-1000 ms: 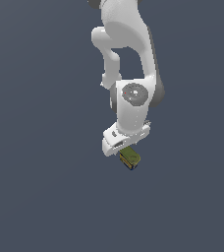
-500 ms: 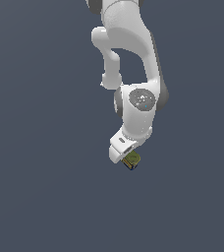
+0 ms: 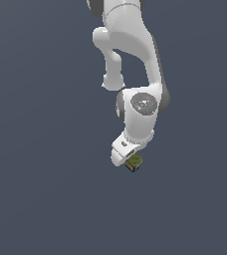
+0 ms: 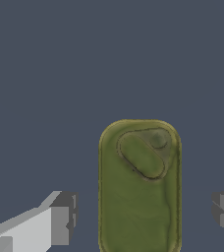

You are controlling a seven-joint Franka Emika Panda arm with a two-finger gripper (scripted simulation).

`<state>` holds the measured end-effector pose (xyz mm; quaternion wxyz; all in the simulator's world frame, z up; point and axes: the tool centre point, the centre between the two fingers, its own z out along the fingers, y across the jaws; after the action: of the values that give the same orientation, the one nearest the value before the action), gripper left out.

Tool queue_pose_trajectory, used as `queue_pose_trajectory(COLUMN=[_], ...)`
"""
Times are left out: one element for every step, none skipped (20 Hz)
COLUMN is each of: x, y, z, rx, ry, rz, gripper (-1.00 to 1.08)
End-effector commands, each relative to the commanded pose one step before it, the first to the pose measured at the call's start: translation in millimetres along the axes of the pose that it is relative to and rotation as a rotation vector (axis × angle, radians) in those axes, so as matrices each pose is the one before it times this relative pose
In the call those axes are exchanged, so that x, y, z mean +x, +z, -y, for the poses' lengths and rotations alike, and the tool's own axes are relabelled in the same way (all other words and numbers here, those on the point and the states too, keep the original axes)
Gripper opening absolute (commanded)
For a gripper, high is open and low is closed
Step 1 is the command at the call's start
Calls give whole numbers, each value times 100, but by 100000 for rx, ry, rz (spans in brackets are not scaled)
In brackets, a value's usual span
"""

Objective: Pick up the object and move it to a goal position.

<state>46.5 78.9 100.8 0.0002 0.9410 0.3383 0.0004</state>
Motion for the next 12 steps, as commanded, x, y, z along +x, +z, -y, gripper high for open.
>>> queue_pose_trajectory(x=[-60,8,-11,-13,2,-14,20,7,19,31,37,15], y=[1093,575,589,514,434,361,277,205,127,49,-21,-20], z=[32,45,17,8,21,-18,20,-19,-21,-22,-21,-7], rx=[79,-4,-2,-1,-2,0,-5,0,0,0,0,0], ry=[-88,-119,-69,-48,-69,0,-68,0,0,0,0,0], rz=[107,-14,-8,-6,-8,0,-8,0,0,0,0,0], gripper=[100,100,100,100,100,100,100,100,100,100,100,100])
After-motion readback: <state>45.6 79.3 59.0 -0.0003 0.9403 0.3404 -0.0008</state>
